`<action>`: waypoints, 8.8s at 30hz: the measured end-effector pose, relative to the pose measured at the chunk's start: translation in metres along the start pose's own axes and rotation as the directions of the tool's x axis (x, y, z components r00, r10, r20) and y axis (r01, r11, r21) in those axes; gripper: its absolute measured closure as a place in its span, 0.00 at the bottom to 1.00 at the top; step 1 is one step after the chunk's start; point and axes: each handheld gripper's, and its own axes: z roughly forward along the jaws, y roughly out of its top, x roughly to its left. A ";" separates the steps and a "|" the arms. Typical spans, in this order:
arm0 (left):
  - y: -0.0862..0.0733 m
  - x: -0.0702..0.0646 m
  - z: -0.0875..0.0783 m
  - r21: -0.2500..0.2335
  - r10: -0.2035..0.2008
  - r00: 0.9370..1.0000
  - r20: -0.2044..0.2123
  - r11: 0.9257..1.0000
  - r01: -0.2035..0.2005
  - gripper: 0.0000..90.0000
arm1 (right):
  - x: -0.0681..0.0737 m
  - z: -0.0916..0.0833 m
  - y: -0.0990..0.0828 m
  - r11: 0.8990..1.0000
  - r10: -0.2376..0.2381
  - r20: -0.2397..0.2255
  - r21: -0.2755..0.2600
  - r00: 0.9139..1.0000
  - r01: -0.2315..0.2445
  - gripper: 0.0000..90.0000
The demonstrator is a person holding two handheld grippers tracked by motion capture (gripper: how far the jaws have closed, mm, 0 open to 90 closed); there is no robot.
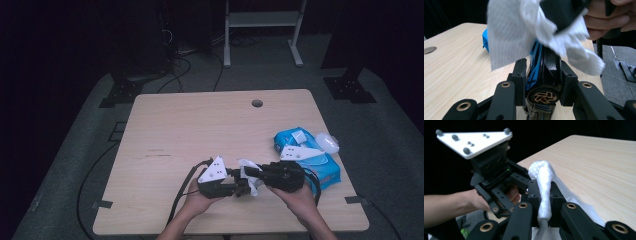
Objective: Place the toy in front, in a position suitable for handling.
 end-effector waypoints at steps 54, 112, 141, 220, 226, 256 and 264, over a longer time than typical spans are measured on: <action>-0.054 0.008 -0.088 0.218 -0.022 0.994 -0.105 0.975 0.045 0.73 | 0.006 0.086 -0.025 0.994 0.089 -0.091 0.074 0.992 -0.083 0.92; -0.060 0.063 -0.041 0.134 -0.416 0.907 0.072 0.905 0.404 0.52 | -0.036 0.056 -0.053 0.992 0.095 0.067 0.078 0.993 -0.100 0.92; -0.055 0.026 -0.037 0.237 -0.291 0.956 0.045 0.932 0.273 0.38 | -0.005 0.035 -0.070 0.993 -0.012 0.051 0.121 0.999 0.006 0.92; -0.025 0.059 0.051 0.455 0.007 0.999 -0.045 0.890 0.015 0.30 | -0.055 -0.053 -0.099 0.991 0.022 0.272 0.121 0.962 -0.057 0.91; -0.032 0.064 0.052 0.465 -0.017 0.999 -0.044 0.885 0.035 0.30 | -0.058 -0.049 -0.102 0.987 0.020 0.297 0.149 0.955 -0.067 0.81; -0.020 0.063 -0.015 0.271 -0.055 0.991 -0.122 0.959 0.087 0.15 | -0.051 -0.060 -0.088 0.999 0.015 0.254 0.033 0.967 -0.024 0.52; -0.021 0.061 -0.044 0.206 -0.081 0.984 -0.157 0.972 0.113 0.14 | -0.051 -0.062 -0.086 0.999 0.019 0.253 0.020 0.967 -0.025 0.48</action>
